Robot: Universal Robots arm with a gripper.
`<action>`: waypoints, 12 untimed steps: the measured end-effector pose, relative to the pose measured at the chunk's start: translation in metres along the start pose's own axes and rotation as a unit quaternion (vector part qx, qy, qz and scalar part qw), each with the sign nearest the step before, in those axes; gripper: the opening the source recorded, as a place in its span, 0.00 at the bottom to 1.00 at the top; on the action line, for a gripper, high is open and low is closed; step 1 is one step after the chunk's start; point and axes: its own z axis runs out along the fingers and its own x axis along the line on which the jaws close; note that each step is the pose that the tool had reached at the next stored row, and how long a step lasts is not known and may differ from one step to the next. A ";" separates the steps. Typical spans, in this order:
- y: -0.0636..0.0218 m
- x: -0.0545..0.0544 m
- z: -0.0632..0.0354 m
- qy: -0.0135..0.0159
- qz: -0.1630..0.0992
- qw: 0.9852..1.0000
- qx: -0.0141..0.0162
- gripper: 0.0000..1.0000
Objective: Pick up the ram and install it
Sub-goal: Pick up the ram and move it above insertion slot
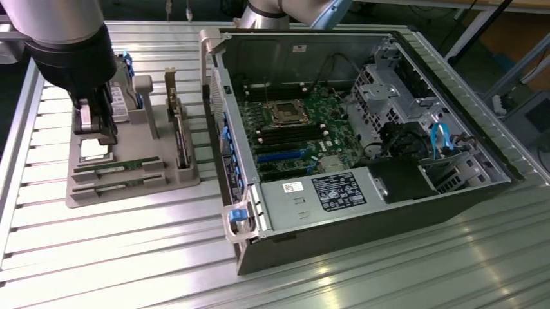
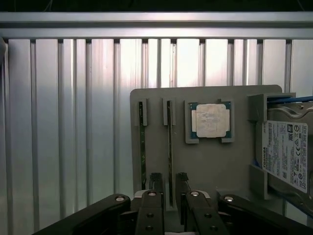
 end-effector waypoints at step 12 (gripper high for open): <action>0.0002 0.000 0.0174 0.000 0.000 1.000 0.000 0.25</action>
